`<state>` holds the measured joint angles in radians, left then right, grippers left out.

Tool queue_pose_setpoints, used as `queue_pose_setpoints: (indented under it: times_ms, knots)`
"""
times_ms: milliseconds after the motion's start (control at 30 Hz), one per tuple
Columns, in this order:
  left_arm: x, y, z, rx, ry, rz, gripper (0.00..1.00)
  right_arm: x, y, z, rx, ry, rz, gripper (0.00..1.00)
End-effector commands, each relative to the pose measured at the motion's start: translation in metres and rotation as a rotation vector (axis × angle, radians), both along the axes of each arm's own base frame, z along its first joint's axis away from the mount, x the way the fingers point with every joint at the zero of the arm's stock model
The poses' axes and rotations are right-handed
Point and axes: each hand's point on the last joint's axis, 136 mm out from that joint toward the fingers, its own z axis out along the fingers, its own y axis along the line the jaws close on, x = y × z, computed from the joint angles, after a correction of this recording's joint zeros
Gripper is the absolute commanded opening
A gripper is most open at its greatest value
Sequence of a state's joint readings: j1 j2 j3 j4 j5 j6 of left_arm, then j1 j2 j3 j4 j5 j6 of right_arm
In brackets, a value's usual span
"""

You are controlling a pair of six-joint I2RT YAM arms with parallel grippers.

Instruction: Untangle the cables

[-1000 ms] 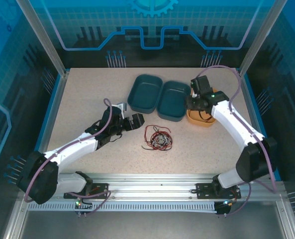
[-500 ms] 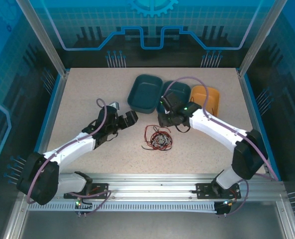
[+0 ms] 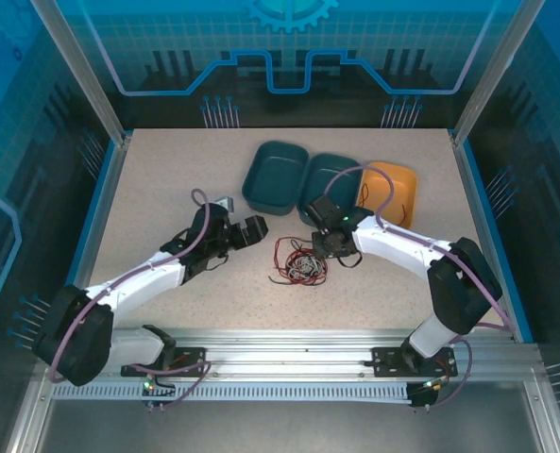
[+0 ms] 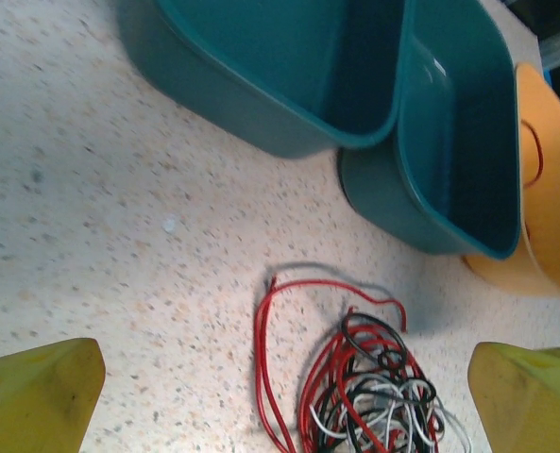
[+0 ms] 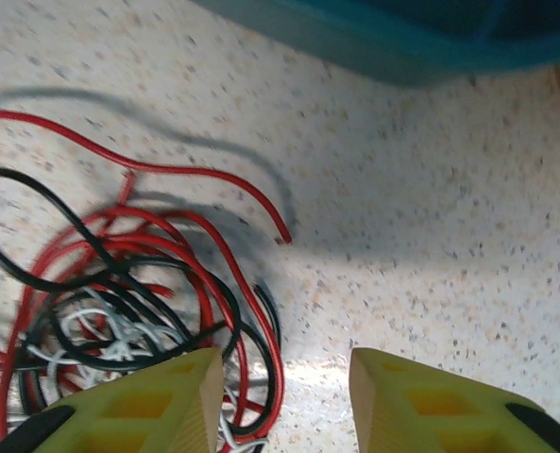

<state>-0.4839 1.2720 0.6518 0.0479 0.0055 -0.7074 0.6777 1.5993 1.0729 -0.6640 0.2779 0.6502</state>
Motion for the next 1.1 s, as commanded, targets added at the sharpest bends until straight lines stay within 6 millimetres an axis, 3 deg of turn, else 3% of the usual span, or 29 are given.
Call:
queue_pose_setpoints:
  times_ms: [0, 200, 600, 700, 933, 1067]
  knots:
    - [-0.004, -0.015, -0.005, 0.006, 0.033, -0.053, 0.99, -0.007, -0.004, -0.002, 0.036, 0.011, -0.053, 0.39]
    - [-0.003, -0.016, -0.014, -0.009, 0.067, -0.025, 0.99, -0.019, 0.017, -0.017, 0.079, 0.049, -0.015, 0.35]
    - [-0.001, -0.003, -0.017, 0.04, 0.079, 0.03, 0.99, -0.032, 0.093, -0.013, 0.166, 0.091, 0.105, 0.26]
    - [-0.001, -0.002, -0.015, 0.042, 0.071, 0.027, 0.99, -0.031, 0.092, -0.003, 0.172, 0.067, 0.097, 0.26]
    - [-0.003, -0.001, -0.014, 0.076, 0.069, -0.01, 0.99, -0.022, 0.061, 0.026, 0.169, -0.008, 0.065, 0.27]
    - [-0.005, -0.003, -0.018, 0.074, 0.087, -0.018, 0.99, -0.011, 0.045, 0.031, 0.177, -0.049, 0.051, 0.28]
